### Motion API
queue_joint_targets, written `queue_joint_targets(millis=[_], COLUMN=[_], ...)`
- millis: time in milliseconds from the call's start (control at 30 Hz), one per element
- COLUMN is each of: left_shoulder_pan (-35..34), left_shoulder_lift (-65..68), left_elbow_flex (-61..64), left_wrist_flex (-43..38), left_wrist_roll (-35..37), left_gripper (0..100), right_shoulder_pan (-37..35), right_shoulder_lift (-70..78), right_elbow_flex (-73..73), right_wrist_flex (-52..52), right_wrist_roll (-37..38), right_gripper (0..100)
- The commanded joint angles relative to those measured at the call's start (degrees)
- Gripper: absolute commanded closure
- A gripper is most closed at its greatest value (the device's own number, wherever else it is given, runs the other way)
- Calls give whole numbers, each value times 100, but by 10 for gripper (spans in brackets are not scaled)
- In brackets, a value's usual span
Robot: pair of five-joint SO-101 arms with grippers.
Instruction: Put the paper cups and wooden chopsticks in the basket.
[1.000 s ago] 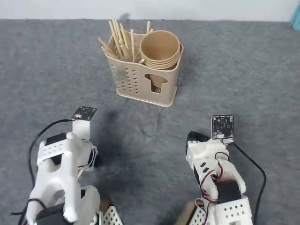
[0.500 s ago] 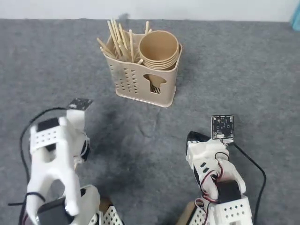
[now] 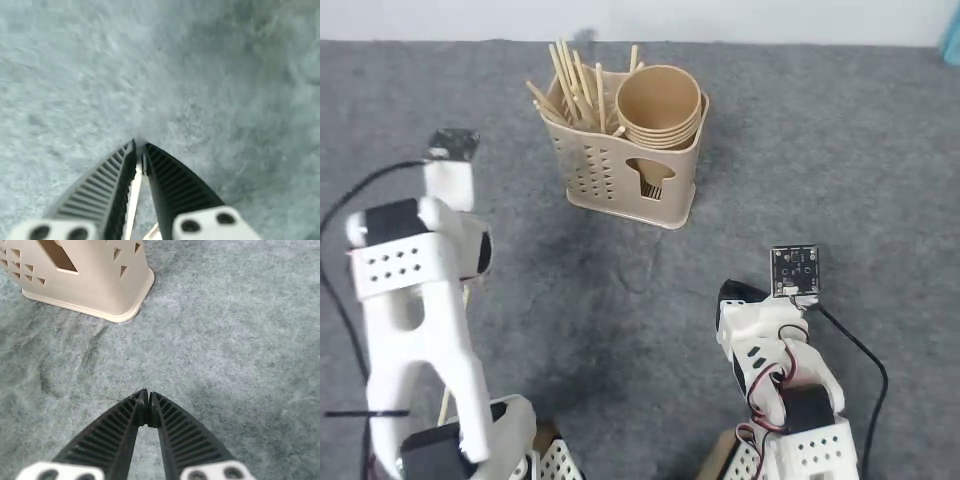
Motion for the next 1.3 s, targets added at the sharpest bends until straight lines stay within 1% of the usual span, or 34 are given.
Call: queue_joint_targets(millis=[0,167,267,333,400,533,600,667,733,867,967,1267], left_shoulder_pan=[53,53,53,53,53,-132,-325,-554,-738,-897,-923,-923], left_shoulder_lift=[-9,-9,-9,18,18,-9,-9,-9,9,0,35,44], left_elbow_flex=[-875,-1666,-1710,-1393,-919,84,567,1095,1657,2580,3011,3925], left_wrist_flex=[387,431,501,668,571,404,26,-554,-1116,-2031,-2453,-3437], left_wrist_roll=[132,141,141,88,35,-545,-686,-730,-826,-1380,-1521,-1521], left_gripper=[984,984,984,981,973,868,814,803,825,897,917,916], right_shoulder_pan=[57,48,48,48,48,48,48,48,48,48,48,48], right_shoulder_lift=[-110,-110,-110,-110,-110,-110,-110,-110,-110,-110,-110,-110], right_elbow_flex=[105,105,105,105,105,105,105,105,105,105,105,105], right_wrist_flex=[22,22,22,22,22,22,22,22,31,31,31,31], right_wrist_roll=[53,53,53,53,53,70,70,70,70,70,70,53], right_gripper=[991,991,991,991,991,991,991,991,991,991,991,991])
